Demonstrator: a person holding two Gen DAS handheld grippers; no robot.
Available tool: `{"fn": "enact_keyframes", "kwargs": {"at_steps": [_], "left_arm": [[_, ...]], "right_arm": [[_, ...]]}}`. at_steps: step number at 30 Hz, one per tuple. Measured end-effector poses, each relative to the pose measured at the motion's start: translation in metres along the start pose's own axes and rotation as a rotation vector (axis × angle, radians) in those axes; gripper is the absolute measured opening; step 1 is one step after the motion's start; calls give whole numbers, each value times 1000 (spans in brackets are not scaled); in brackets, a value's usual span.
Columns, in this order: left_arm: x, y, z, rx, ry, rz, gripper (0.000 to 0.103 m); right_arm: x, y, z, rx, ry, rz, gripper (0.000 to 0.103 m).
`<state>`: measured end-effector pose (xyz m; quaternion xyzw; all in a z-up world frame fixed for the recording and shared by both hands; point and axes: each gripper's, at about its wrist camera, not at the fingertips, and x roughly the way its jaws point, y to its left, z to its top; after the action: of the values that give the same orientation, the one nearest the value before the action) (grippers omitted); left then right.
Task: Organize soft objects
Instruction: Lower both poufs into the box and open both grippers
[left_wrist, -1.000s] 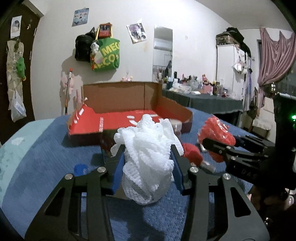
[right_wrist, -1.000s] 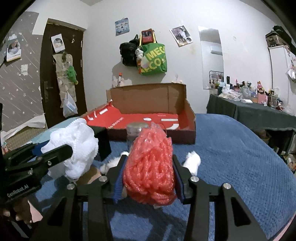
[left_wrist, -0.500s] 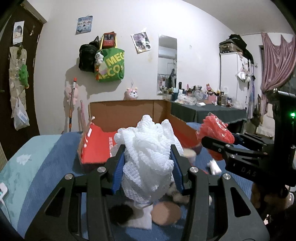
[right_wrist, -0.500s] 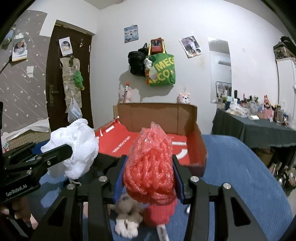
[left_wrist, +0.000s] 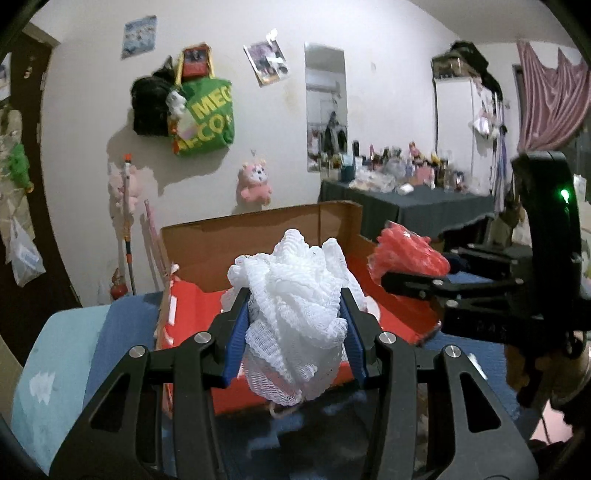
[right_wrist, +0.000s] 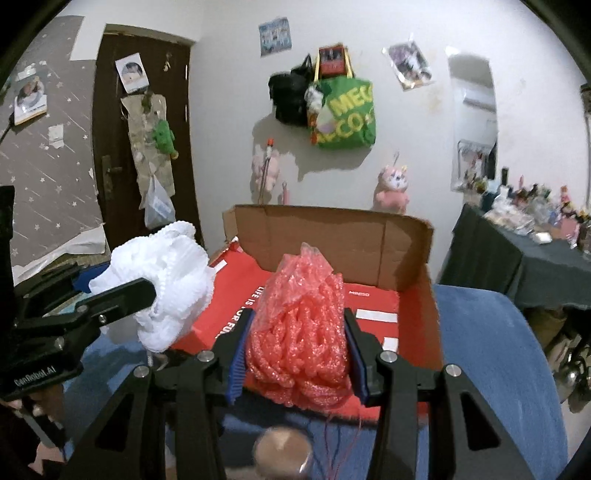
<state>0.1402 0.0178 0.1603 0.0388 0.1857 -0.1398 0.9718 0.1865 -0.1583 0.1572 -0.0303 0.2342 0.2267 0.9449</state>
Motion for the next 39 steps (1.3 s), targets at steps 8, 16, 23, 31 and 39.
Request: {"fn": "enact_keyframes", "kwargs": {"at_steps": [8, 16, 23, 31, 39], "left_arm": [[92, 26, 33, 3, 178, -26, 43], [174, 41, 29, -35, 353, -46, 43], [218, 49, 21, -31, 427, -23, 43], [241, 52, 12, -10, 477, 3, 46], [243, 55, 13, -29, 493, -14, 52]], "right_arm": [[90, -31, 36, 4, 205, -3, 48], [165, -54, 38, 23, 396, -36, 48], [211, -64, 34, 12, 508, -58, 48], [231, -73, 31, 8, 558, -104, 48], [233, -73, 26, 0, 579, -109, 49]]}}
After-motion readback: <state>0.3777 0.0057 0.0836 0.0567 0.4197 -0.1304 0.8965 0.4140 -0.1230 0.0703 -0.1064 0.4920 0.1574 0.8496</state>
